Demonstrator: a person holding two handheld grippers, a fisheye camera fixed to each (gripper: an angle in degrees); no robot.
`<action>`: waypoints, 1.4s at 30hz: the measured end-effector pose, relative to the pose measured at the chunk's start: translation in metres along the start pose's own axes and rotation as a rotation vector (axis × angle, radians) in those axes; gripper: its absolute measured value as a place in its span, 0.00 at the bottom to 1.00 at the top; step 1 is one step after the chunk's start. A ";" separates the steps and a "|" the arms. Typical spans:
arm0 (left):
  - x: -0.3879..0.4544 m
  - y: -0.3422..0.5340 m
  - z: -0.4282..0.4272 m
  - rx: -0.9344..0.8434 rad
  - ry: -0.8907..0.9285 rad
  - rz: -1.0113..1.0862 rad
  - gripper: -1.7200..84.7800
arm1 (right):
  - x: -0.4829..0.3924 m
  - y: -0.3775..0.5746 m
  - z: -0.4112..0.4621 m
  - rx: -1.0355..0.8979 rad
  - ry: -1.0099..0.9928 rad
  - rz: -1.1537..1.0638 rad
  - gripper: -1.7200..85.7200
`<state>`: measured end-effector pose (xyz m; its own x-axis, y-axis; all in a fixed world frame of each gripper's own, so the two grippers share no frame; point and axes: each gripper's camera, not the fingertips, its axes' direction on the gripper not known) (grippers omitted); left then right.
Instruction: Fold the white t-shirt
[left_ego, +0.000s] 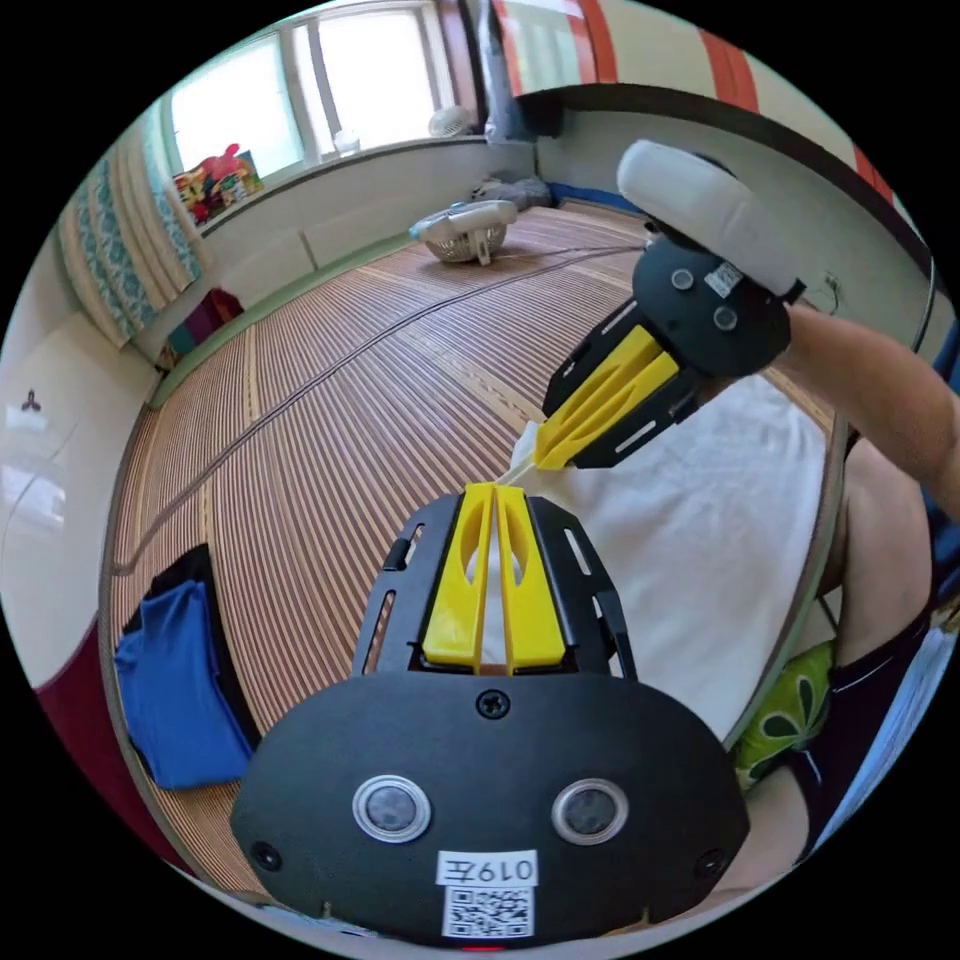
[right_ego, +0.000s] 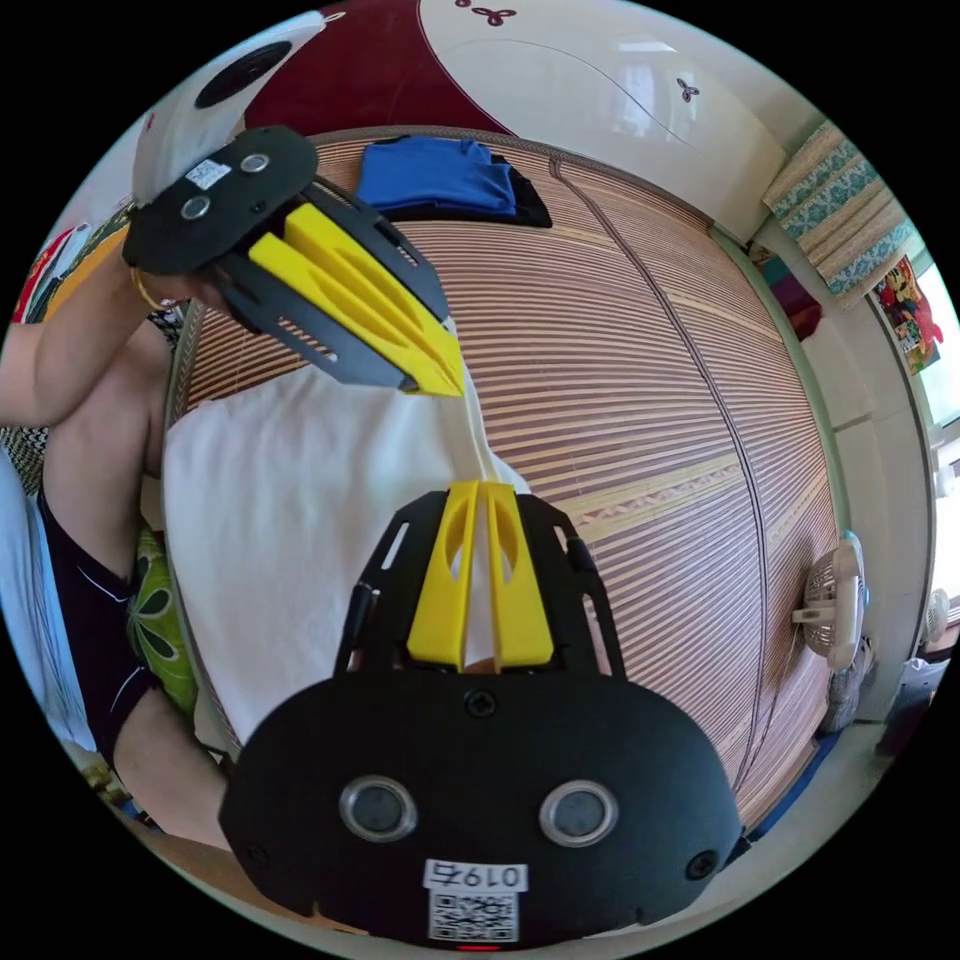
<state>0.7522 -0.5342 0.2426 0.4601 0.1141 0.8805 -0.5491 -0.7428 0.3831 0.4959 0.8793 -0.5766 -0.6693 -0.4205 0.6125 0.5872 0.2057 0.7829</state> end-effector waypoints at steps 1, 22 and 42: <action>0.007 0.000 0.005 0.014 -0.018 0.027 0.03 | 0.002 -0.002 0.001 0.002 -0.004 -0.004 0.02; 0.070 0.014 0.089 0.005 -0.020 0.205 0.04 | 0.051 -0.008 0.014 0.065 -0.041 -0.001 0.01; 0.089 0.026 0.148 -0.013 -0.023 0.252 0.05 | 0.075 0.002 0.007 0.076 -0.044 -0.022 0.01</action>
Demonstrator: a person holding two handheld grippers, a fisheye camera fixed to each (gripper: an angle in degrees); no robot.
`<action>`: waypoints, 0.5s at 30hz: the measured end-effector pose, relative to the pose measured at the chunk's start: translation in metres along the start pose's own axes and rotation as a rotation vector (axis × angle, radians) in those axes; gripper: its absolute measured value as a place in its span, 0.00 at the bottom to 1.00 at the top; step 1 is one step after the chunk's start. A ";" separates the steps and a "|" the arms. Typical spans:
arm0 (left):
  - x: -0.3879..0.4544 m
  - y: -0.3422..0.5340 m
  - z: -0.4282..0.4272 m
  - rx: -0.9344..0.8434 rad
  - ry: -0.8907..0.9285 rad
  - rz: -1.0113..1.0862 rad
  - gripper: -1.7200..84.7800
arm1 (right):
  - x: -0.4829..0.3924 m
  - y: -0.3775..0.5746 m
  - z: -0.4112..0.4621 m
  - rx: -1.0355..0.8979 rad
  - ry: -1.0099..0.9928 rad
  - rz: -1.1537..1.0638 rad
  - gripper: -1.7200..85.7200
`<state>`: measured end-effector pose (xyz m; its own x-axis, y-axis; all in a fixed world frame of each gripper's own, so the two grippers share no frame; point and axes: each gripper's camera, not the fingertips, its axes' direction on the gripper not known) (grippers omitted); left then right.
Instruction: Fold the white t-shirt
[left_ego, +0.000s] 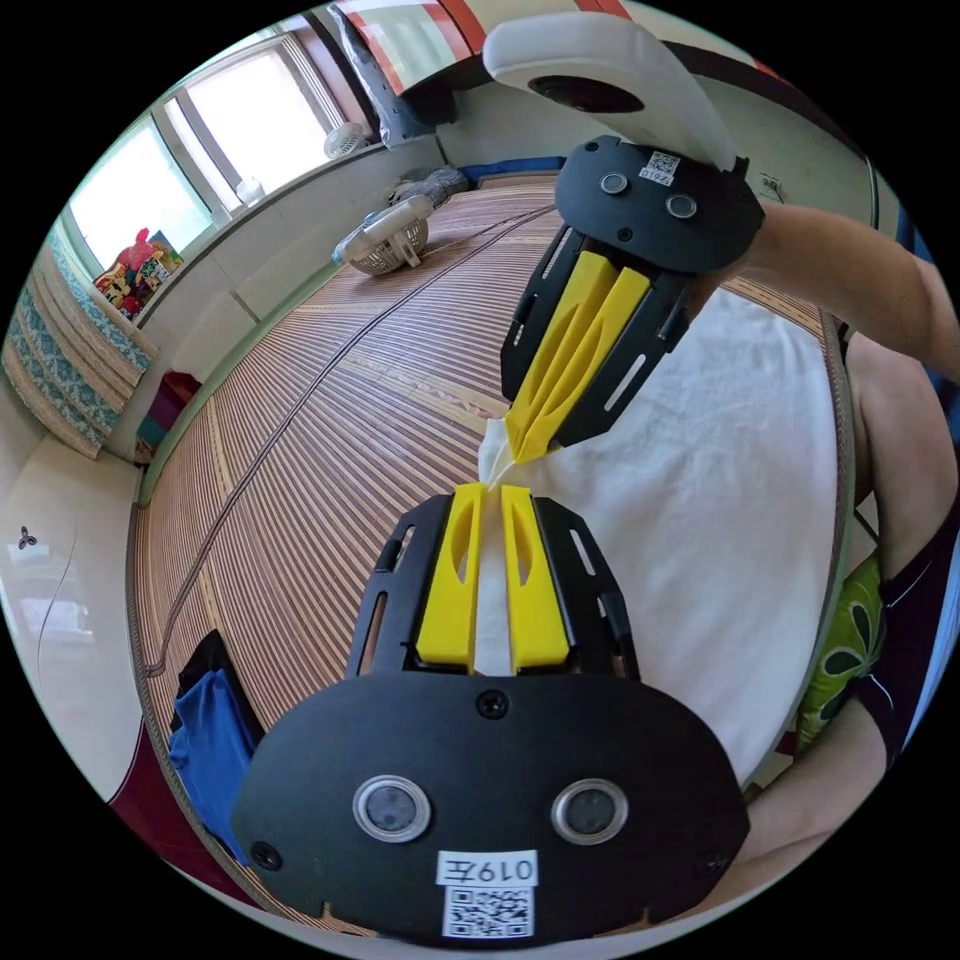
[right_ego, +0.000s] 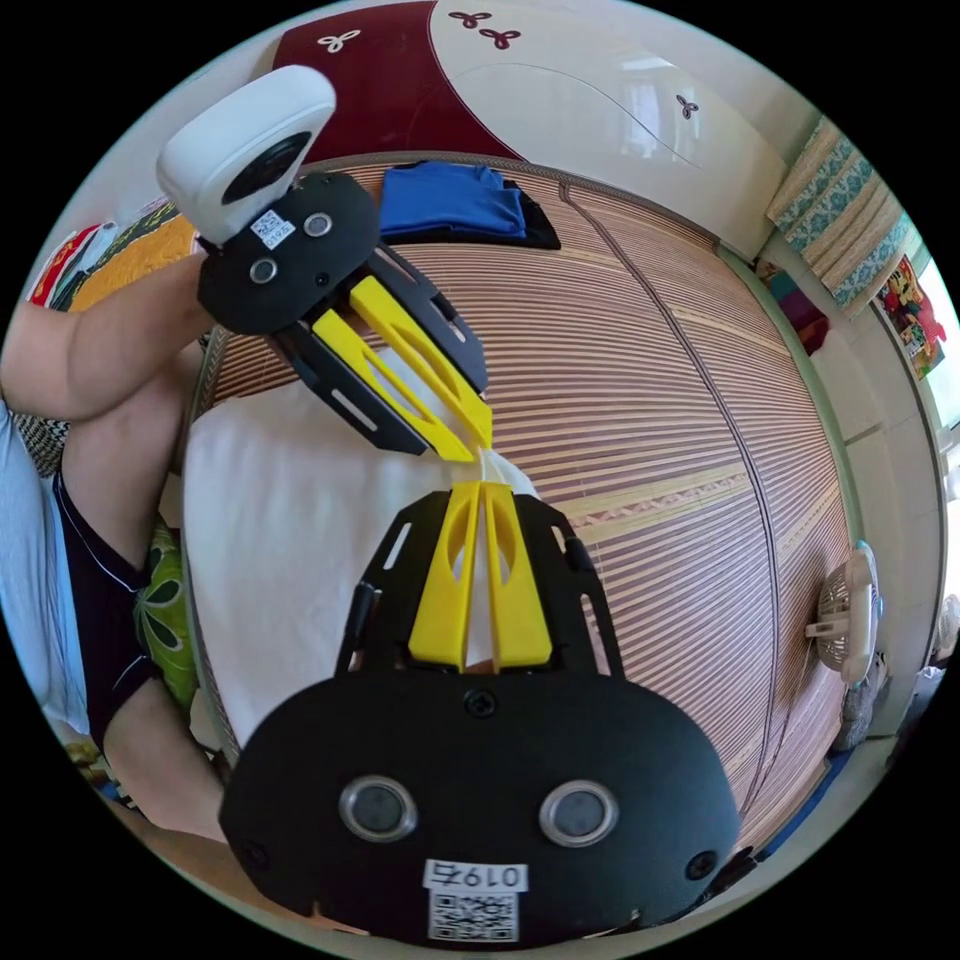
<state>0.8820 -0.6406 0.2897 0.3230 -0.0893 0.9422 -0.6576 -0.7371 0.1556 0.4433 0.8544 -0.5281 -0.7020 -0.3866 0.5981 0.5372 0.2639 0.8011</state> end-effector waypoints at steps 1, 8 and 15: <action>-0.001 0.000 0.003 -0.004 0.004 -0.004 0.05 | 0.001 0.001 -0.001 0.000 0.002 0.002 0.01; -0.006 0.001 0.021 -0.010 -0.009 -0.020 0.04 | 0.009 0.010 -0.004 0.004 0.017 0.026 0.01; -0.013 0.002 0.034 -0.011 -0.015 -0.043 0.03 | 0.016 0.019 -0.009 0.027 0.033 0.068 0.01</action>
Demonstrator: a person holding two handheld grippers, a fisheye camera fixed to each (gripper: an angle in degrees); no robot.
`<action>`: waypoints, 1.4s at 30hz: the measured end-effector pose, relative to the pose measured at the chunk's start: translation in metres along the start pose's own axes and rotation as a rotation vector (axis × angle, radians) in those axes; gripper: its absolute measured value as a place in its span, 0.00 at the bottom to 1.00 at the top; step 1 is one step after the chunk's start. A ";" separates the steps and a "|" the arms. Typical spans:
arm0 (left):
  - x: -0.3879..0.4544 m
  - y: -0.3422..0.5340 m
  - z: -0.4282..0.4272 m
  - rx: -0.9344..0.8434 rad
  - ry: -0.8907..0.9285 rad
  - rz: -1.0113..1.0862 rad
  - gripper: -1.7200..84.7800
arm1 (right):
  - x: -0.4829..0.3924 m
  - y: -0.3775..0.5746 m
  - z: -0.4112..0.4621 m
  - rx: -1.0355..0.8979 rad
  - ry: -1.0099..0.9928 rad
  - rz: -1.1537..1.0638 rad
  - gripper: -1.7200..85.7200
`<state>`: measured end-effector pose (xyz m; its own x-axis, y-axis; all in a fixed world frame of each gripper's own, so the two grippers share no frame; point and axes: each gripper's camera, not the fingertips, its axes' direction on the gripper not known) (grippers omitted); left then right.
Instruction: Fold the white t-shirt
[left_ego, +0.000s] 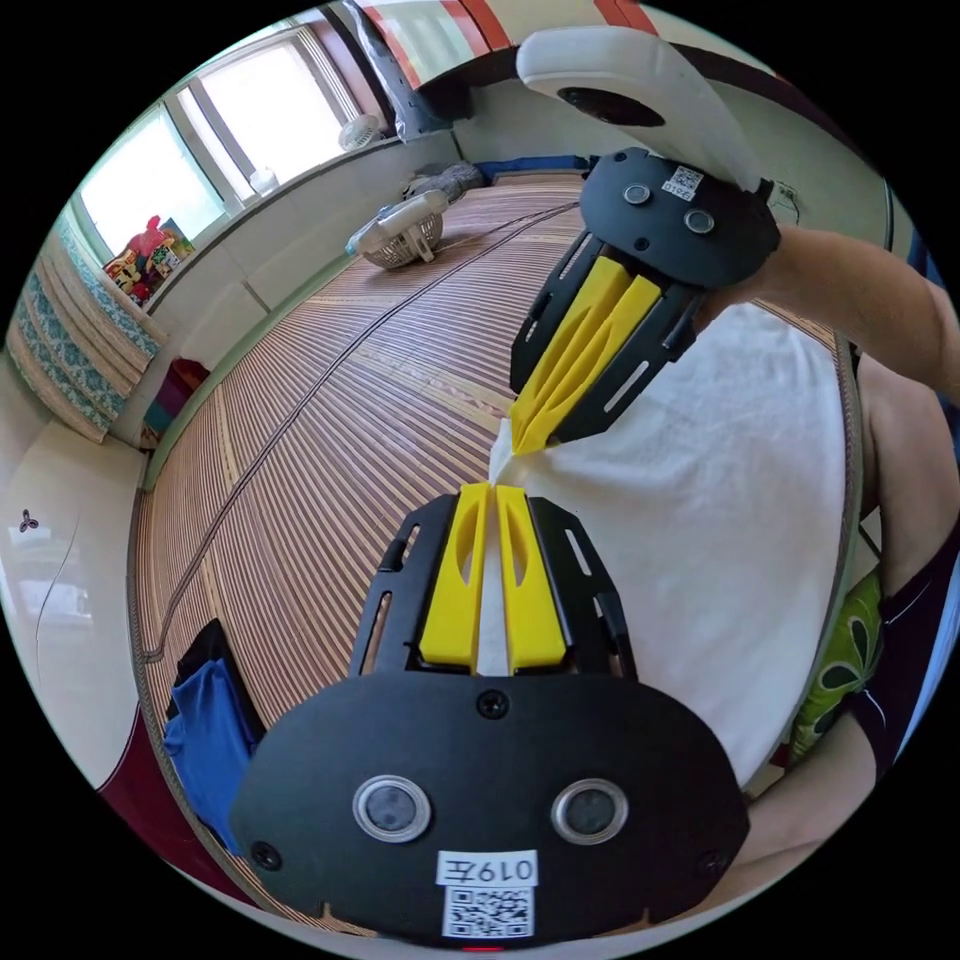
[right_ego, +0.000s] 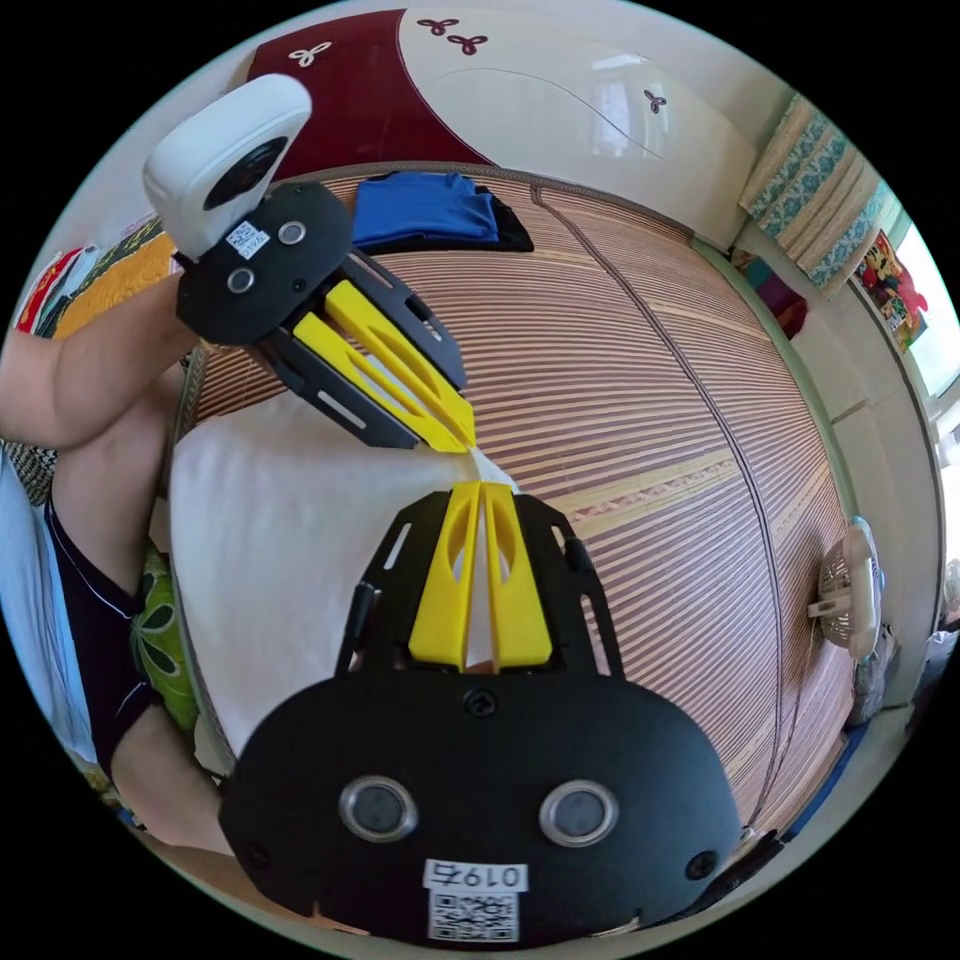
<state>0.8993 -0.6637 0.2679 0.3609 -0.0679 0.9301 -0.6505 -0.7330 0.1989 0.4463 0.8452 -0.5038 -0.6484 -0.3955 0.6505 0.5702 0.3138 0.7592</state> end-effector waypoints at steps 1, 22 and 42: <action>-0.003 0.000 0.002 0.003 0.011 -0.014 0.03 | 0.002 0.001 0.000 -0.003 0.001 0.016 0.01; -0.012 -0.004 0.046 -0.063 -0.035 -0.054 0.04 | 0.010 0.071 -0.046 -0.021 0.057 0.002 0.08; -0.029 -0.001 0.055 -0.060 -0.033 -0.086 0.04 | 0.026 0.087 -0.048 -0.086 0.055 0.071 0.01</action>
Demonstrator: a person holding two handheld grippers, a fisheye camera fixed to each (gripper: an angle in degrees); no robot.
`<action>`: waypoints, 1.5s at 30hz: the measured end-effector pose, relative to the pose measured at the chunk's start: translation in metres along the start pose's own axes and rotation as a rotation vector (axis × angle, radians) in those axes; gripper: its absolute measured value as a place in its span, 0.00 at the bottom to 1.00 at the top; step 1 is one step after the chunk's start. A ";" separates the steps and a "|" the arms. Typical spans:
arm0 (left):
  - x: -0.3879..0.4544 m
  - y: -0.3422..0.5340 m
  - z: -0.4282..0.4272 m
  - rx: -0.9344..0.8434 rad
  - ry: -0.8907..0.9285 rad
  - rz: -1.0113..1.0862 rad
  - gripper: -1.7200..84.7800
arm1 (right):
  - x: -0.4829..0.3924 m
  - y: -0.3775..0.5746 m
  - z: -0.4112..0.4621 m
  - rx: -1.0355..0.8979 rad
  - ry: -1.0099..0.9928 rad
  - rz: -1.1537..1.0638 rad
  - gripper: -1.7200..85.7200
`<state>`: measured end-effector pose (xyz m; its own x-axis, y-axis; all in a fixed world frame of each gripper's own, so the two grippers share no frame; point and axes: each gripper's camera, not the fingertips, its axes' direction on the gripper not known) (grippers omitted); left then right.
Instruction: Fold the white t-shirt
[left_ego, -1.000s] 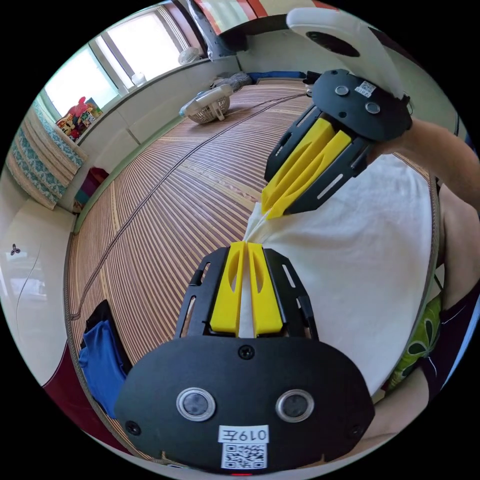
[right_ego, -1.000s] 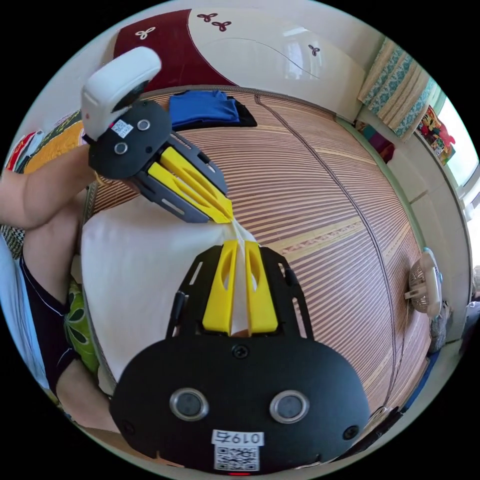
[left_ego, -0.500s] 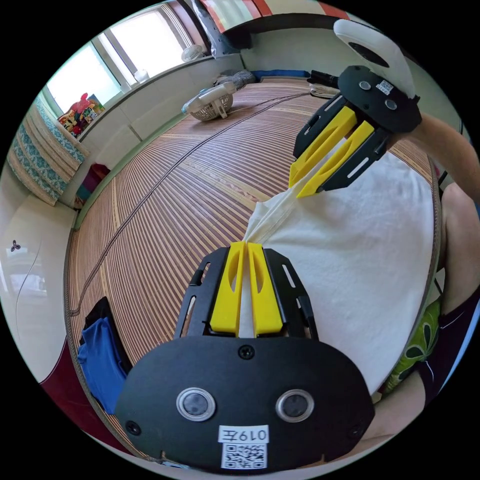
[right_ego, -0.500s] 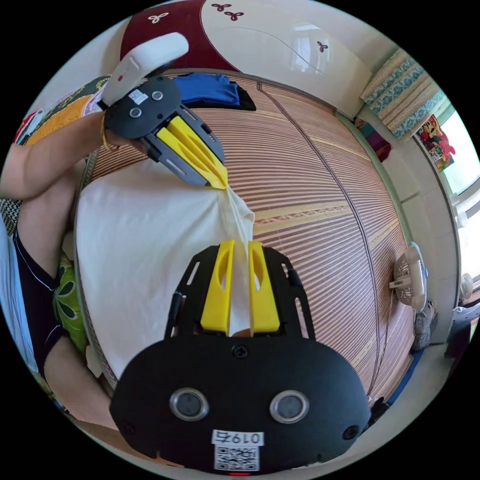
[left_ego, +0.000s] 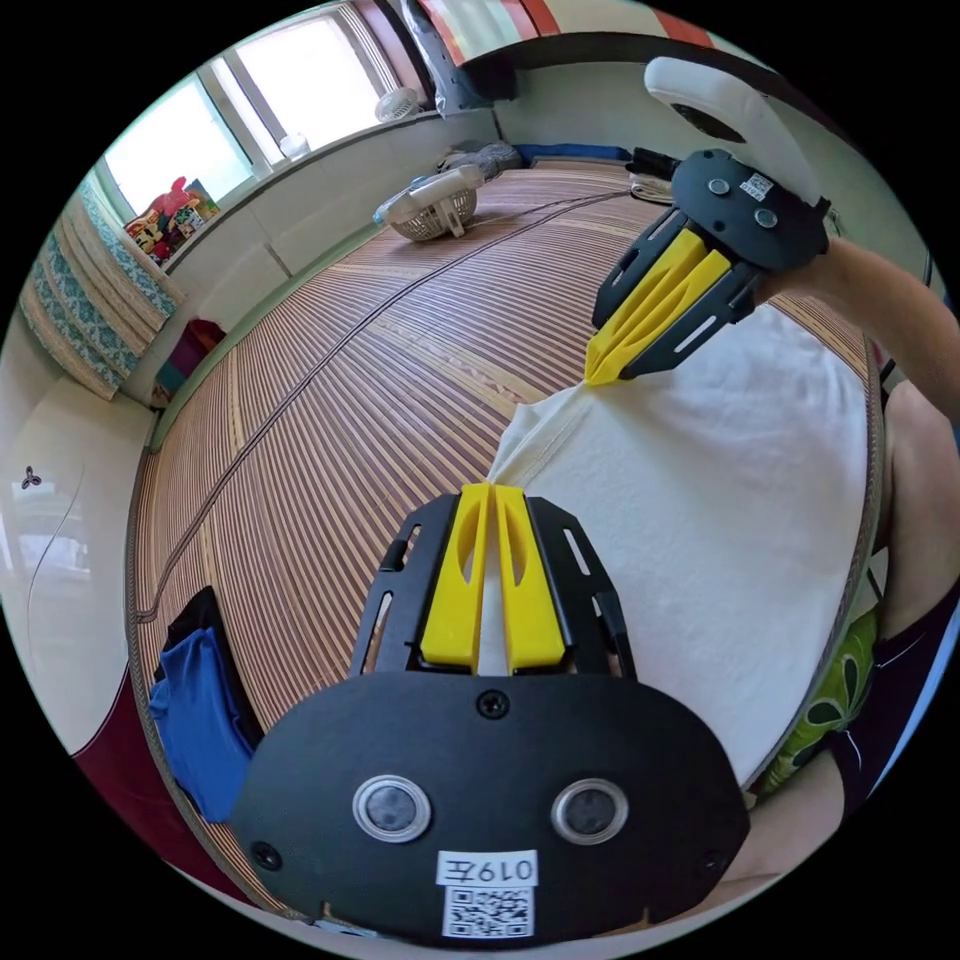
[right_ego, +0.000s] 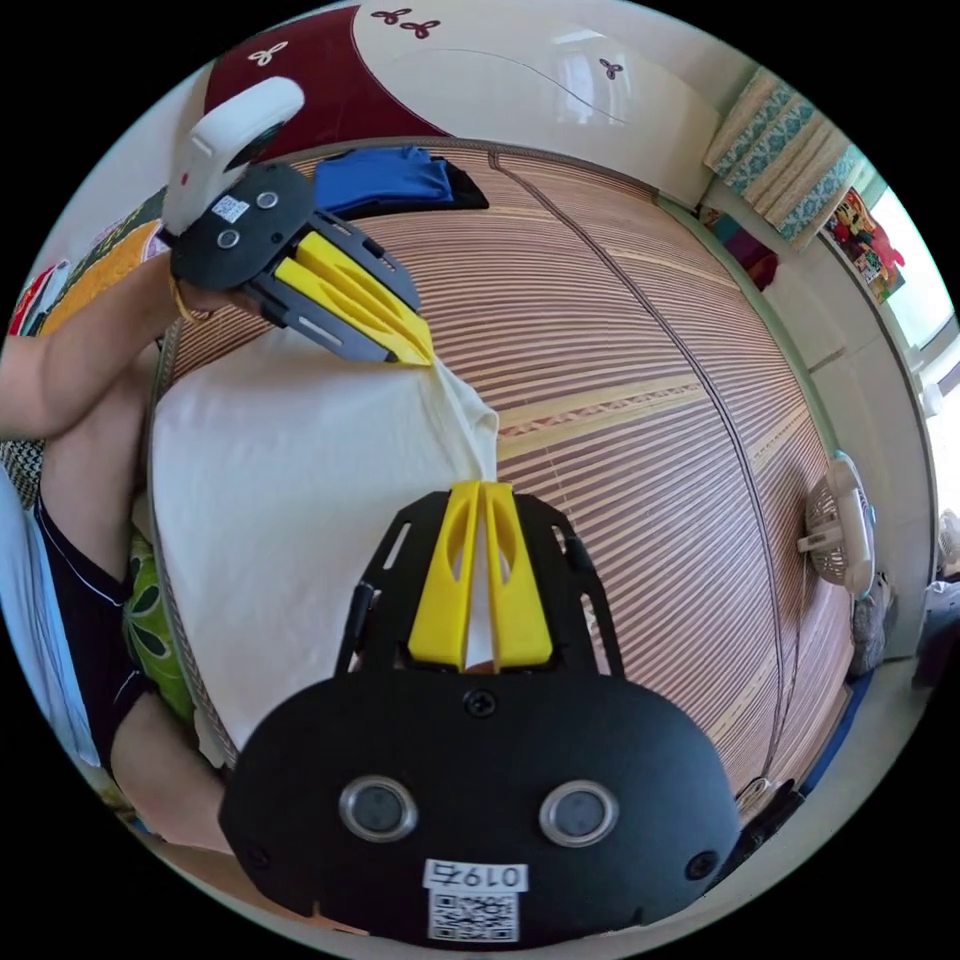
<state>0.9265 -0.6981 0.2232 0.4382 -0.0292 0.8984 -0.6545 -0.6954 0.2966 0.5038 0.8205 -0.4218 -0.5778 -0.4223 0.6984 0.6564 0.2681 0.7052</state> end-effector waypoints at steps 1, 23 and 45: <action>0.000 0.000 0.001 -0.001 -0.003 0.001 0.04 | -0.001 0.001 0.002 -0.010 0.017 0.006 0.01; -0.008 0.000 -0.001 -0.009 0.018 -0.016 0.03 | 0.008 0.068 -0.034 -0.024 0.064 0.002 0.01; -0.010 0.002 -0.011 -0.012 0.040 -0.056 0.03 | 0.018 0.163 -0.055 -0.019 0.172 0.206 0.08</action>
<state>0.9136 -0.6912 0.2182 0.4494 0.0384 0.8925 -0.6372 -0.6865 0.3504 0.6272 0.8092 -0.3013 -0.3414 -0.5019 0.7947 0.7617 0.3476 0.5468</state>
